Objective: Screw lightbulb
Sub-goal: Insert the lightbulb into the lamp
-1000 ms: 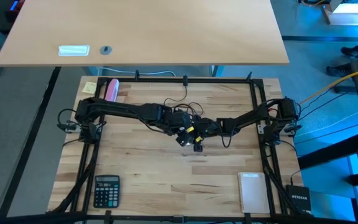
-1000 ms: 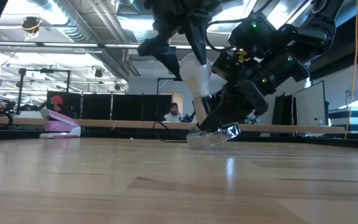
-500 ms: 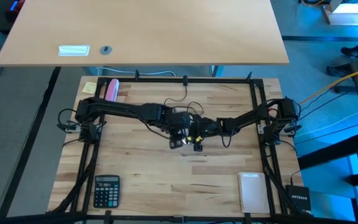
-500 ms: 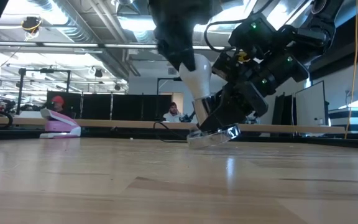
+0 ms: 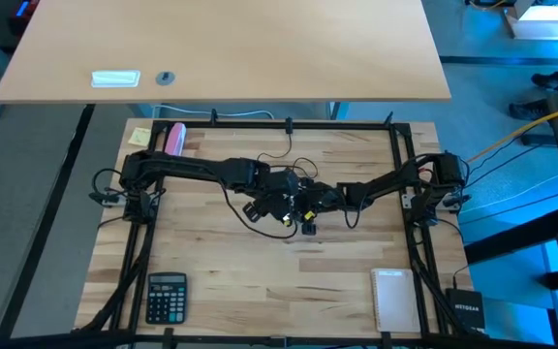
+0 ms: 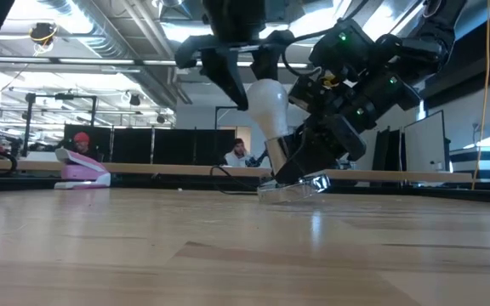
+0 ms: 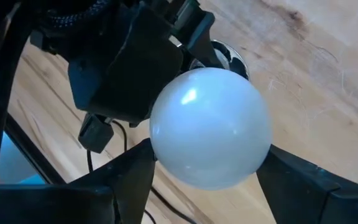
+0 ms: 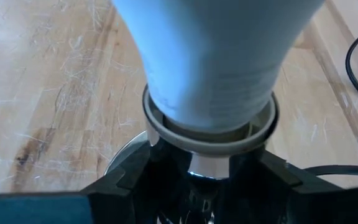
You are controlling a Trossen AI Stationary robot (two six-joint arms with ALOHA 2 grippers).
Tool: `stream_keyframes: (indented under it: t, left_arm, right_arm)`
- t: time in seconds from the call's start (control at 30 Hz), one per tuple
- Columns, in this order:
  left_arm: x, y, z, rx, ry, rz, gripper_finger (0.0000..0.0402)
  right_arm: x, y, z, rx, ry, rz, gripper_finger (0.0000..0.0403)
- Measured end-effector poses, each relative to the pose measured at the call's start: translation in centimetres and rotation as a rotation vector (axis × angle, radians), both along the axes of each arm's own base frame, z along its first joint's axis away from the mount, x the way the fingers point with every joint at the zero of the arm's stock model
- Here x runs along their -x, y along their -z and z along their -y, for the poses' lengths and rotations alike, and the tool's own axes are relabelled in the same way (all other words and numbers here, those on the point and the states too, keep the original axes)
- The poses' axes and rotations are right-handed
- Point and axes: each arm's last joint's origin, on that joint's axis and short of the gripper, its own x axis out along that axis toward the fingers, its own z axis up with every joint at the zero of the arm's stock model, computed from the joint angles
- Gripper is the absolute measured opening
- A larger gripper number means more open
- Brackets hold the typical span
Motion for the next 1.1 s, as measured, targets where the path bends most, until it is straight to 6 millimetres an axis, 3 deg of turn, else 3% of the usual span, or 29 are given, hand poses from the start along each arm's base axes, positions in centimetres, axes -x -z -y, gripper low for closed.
stream_keyframes:
  t: [0.23, 0.5, 0.67, 0.9, 1.0, 1.1]
  left_arm:
    - [0.1, -0.1, 0.4, 0.012, -0.075, 0.004, 0.0268]
    - [1.1, -1.9, 1.5, -0.060, -0.076, -0.033, 0.0269]
    - [1.7, -3.7, 1.5, -0.029, -0.153, 0.044, 0.0269]
    - [2.1, -3.9, 1.9, -0.018, -0.202, 0.043, 0.0269]
    - [2.9, -5.3, 1.9, 0.045, -0.317, 0.115, 0.0269]
    - [4.8, -8.0, 1.4, 0.193, -0.521, 0.233, 0.0269]
  right_arm:
    - [-0.1, -0.1, 0.0, 0.000, -0.002, 0.004, 0.0180]
    - [-0.4, -0.6, 0.0, 0.000, -0.006, 0.033, 0.0180]
    - [-0.3, -0.5, -0.1, -0.001, -0.014, 0.029, 0.0180]
    - [-0.3, -0.5, -0.1, -0.001, -0.014, 0.033, 0.0180]
    - [-0.3, -0.5, -0.1, -0.003, -0.017, 0.031, 0.0180]
    - [-0.3, -0.5, -0.1, -0.003, -0.017, 0.030, 0.0180]
